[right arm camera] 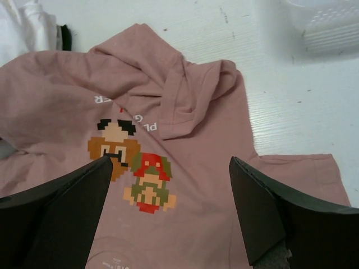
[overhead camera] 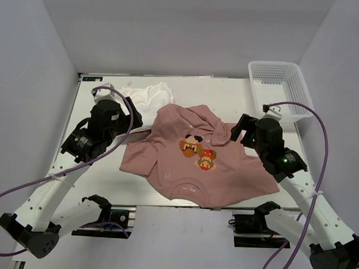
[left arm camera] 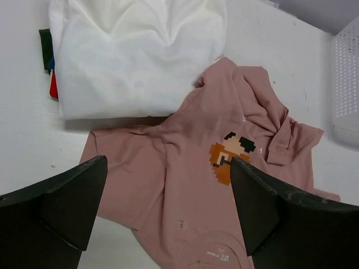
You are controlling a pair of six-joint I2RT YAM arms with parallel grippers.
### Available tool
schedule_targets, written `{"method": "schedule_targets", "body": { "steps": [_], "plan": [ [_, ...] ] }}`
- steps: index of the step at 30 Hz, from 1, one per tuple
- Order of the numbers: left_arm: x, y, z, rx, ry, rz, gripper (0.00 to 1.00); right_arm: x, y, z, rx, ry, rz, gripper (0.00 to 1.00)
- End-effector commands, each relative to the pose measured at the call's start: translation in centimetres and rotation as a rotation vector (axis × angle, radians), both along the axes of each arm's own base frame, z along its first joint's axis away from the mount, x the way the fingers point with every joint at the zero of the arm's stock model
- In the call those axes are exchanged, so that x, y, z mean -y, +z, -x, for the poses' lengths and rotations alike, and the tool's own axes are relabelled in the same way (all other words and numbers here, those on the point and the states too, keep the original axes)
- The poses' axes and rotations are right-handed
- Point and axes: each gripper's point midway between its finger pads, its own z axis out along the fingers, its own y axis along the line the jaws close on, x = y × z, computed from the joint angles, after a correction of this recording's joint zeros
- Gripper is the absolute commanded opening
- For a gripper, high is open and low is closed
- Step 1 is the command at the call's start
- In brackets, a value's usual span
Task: Fold and stack the t-shirts
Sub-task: Put the neatly folded tshirt into the corner of the board with the left arm
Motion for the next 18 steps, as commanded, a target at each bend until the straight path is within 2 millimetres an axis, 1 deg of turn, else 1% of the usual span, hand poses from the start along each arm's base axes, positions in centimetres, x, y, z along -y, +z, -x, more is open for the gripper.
{"method": "schedule_targets", "body": {
  "steps": [1,2,3,4,5,6,7,8,9,10,11,12,13,14,15,16,17,18],
  "plan": [
    [0.4,0.4,0.3,0.013,-0.017,0.024,1.00,-1.8,1.1,-0.8,0.081,0.093,-0.032,0.90],
    [0.6,0.4,0.3,0.009,-0.030,0.030,1.00,-1.8,0.3,-0.8,0.068,0.100,-0.026,0.90],
    [0.7,0.6,0.2,0.020,-0.031,0.036,1.00,-2.4,-0.9,-0.6,0.043,0.134,-0.022,0.90],
    [0.9,0.3,0.2,0.016,-0.039,0.039,1.00,-3.1,-0.9,-1.2,0.071,0.156,-0.043,0.90],
    [0.9,0.3,0.2,0.016,-0.039,0.039,1.00,-3.8,-1.1,-1.1,0.076,0.200,-0.036,0.90],
    [1.1,0.0,-0.3,0.010,-0.043,0.028,1.00,-5.2,-2.1,-0.8,0.046,0.278,-0.056,0.90],
    [1.2,-0.3,-0.5,0.001,-0.043,0.023,1.00,-6.3,-2.2,-1.5,0.060,0.310,-0.069,0.90],
    [1.2,-0.7,-0.7,-0.009,-0.035,0.012,1.00,-7.1,-2.6,-1.5,0.051,0.344,-0.069,0.90],
    [1.3,-1.2,-1.3,-0.027,-0.025,-0.003,1.00,-9.0,-4.3,-1.6,-0.004,0.410,-0.061,0.90],
    [1.4,-1.7,-1.5,-0.043,-0.025,-0.012,1.00,-9.3,-5.3,-2.0,-0.024,0.420,-0.043,0.90],
    [1.5,-1.7,-1.9,-0.045,-0.017,-0.019,1.00,-9.7,-5.9,-2.2,-0.041,0.428,-0.030,0.90],
    [1.6,-1.7,-2.2,-0.049,-0.017,-0.021,1.00,-11.3,-5.5,-2.1,-0.034,0.467,-0.025,0.90],
    [1.5,-2.2,-2.6,-0.064,-0.008,-0.029,1.00,-11.9,-8.0,-3.0,-0.085,0.460,0.021,0.90],
    [1.6,-2.5,-3.1,-0.073,0.000,-0.039,1.00,-12.6,-8.0,-3.4,-0.082,0.469,0.032,0.90],
    [1.7,-2.2,-3.4,-0.072,0.000,-0.039,1.00,-14.4,-8.5,-3.7,-0.087,0.497,0.042,0.90],
    [1.8,-2.5,-3.5,-0.080,0.000,-0.043,1.00,-14.5,-8.8,-4.5,-0.076,0.481,0.074,0.90],
    [1.9,-2.4,-3.7,-0.080,0.000,-0.043,1.00,-15.5,-9.6,-5.3,-0.092,0.486,0.093,0.90],
    [2.1,-2.5,-4.0,-0.078,0.000,-0.042,1.00,-16.4,-11.2,-5.5,-0.123,0.505,0.123,0.90]
  ]
}}
